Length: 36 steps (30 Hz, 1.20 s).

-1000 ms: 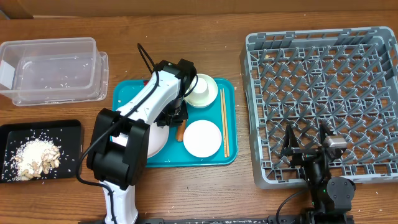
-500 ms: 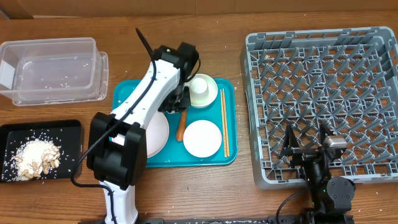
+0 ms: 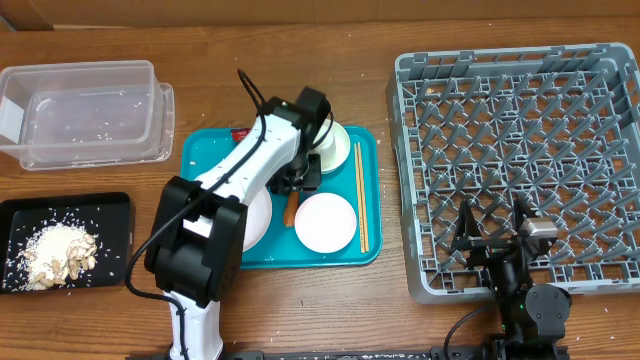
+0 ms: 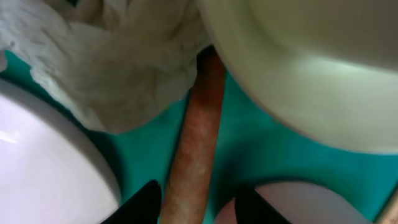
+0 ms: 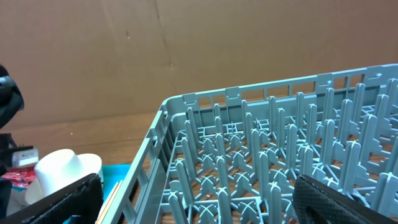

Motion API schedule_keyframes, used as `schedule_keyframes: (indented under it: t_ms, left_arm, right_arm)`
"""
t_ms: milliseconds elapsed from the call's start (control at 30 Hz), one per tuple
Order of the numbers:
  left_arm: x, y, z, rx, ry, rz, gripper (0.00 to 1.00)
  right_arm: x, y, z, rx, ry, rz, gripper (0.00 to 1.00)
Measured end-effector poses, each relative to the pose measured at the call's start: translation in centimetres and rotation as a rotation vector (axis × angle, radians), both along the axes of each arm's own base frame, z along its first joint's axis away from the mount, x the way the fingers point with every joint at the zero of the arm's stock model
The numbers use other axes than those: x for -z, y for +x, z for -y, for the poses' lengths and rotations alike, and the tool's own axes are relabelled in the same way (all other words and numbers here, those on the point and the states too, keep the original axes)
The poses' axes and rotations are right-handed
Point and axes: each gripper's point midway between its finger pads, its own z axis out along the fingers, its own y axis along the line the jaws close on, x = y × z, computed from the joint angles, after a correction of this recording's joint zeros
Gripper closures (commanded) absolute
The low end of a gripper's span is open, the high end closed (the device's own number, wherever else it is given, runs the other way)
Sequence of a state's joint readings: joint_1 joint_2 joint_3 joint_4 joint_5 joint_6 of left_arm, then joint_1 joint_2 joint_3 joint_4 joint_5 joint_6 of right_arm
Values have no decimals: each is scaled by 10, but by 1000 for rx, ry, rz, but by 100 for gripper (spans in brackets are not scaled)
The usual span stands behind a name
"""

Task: Sort waste into correct bins and load items into the dishwasher
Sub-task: 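Grasp the sausage with the left gripper and lift it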

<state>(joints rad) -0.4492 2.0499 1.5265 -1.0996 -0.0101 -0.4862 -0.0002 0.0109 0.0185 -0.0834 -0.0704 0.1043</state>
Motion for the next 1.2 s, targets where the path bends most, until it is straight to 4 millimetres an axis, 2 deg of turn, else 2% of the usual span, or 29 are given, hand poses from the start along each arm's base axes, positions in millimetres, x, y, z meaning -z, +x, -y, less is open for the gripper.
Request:
schedule_keyframes:
  t_ms: [333,467,633,867,1000,1200]
  left_arm:
    - [22,-11,-1,57,-14,-21,61]
    - [27,-16,-4,74,-8,-32,73]
    - [27,-16,-5,76,-3,-32,96]
    - [25,-21,-8,83,11,-56,96]
    - [8,-26,-11,83,31,-97,96]
    - [-43,-3,0,83,12,-45,96]
  right_arm:
    - [0,0,0,1,0,0,0]
    - [0,0,0,0,0,0,0]
    - [0,0,0,0,0,0,0]
    - [0,0,0,0,0,0,0]
    - [0,0,0,0,0,-1,0]
    - [0,0,0,0,0,-1,0]
